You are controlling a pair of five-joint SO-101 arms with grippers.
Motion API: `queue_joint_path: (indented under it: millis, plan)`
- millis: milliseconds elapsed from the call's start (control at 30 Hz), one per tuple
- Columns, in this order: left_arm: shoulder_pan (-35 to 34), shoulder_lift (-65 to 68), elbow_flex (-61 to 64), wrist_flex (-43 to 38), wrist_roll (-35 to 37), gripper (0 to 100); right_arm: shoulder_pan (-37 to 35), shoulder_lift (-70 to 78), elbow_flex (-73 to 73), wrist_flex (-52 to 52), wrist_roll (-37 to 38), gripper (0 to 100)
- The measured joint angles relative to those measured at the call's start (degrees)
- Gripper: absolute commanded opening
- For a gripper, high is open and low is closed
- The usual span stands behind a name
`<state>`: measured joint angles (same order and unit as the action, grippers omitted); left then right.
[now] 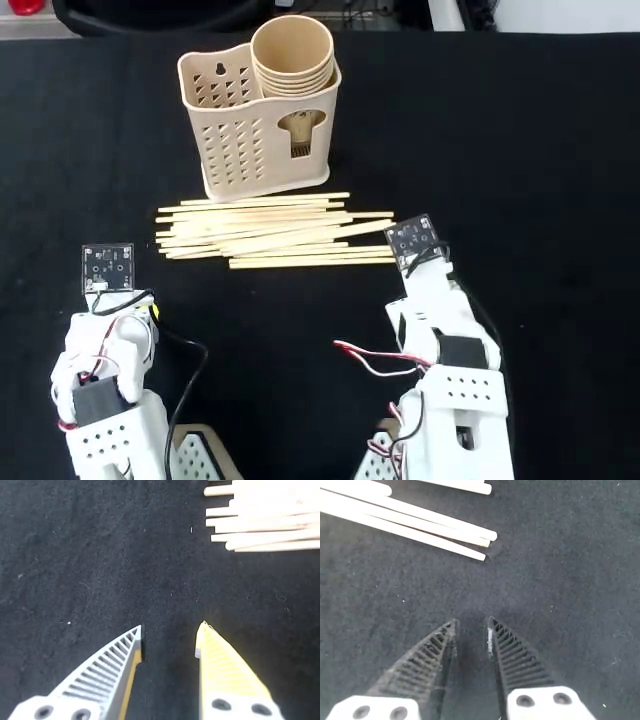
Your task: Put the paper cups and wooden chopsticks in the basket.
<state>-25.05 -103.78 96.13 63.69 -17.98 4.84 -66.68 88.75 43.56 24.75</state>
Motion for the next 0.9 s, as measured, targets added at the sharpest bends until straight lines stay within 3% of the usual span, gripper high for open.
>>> queue_joint_path:
  millis: [400, 500, 733, 900]
  plan:
    - [0.0, 0.0, 0.0, 1.0, 0.0, 18, -0.8, 0.0, 0.0, 0.0, 0.2, 9.8]
    - [0.0, 0.0, 0.0, 1.0, 0.0, 18, -5.9, 0.0, -1.6, 4.6, 2.8, 9.8]
    - [-0.4, 0.0, 0.0, 1.0, 0.0, 18, -17.5, 0.0, -21.2, 22.5, 11.2, 11.3]
    - [-0.4, 0.0, 0.0, 2.3, -0.2, 18, -24.0, 3.3, -26.0, 21.5, 15.4, 16.0]
